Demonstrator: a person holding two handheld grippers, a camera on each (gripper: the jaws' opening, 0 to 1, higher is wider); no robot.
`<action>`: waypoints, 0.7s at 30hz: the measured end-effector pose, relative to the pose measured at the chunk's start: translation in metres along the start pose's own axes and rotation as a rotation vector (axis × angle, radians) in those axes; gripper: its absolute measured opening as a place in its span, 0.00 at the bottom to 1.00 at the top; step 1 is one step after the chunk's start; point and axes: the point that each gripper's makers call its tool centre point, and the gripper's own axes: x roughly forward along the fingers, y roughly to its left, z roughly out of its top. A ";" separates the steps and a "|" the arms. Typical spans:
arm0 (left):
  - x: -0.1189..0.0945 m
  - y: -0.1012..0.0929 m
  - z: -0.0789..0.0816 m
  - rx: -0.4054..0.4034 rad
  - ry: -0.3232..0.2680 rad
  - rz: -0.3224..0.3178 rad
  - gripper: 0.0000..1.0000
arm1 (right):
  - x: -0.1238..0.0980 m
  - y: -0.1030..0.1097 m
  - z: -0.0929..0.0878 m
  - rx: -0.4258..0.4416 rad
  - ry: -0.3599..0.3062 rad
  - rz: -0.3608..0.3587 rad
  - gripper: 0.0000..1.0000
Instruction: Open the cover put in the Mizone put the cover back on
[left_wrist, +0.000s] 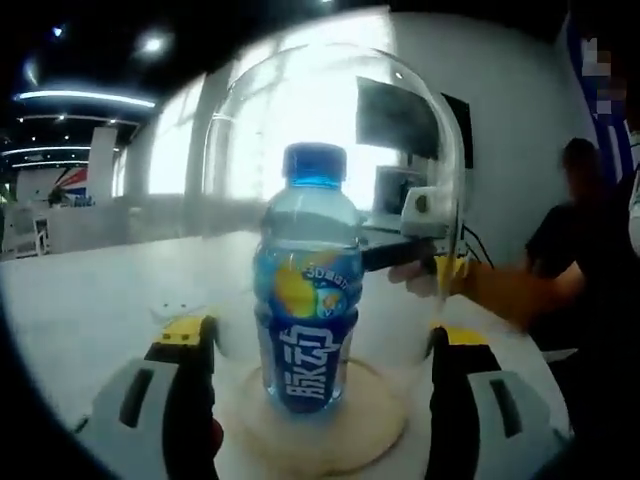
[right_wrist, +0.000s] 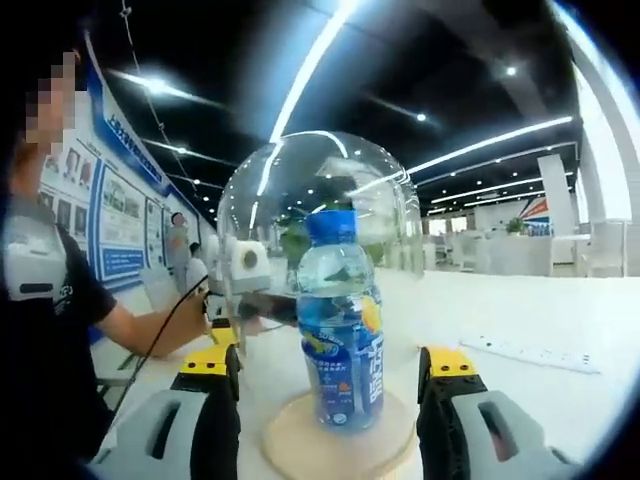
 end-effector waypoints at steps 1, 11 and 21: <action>-0.001 -0.001 0.000 0.002 0.002 0.008 0.76 | -0.001 0.001 0.000 0.000 -0.003 -0.005 0.65; -0.007 -0.002 0.003 0.024 -0.002 0.069 0.74 | -0.005 0.004 0.001 0.002 -0.030 -0.050 0.61; -0.016 -0.003 0.006 0.005 -0.017 0.120 0.69 | -0.007 0.008 0.005 -0.057 -0.027 -0.127 0.56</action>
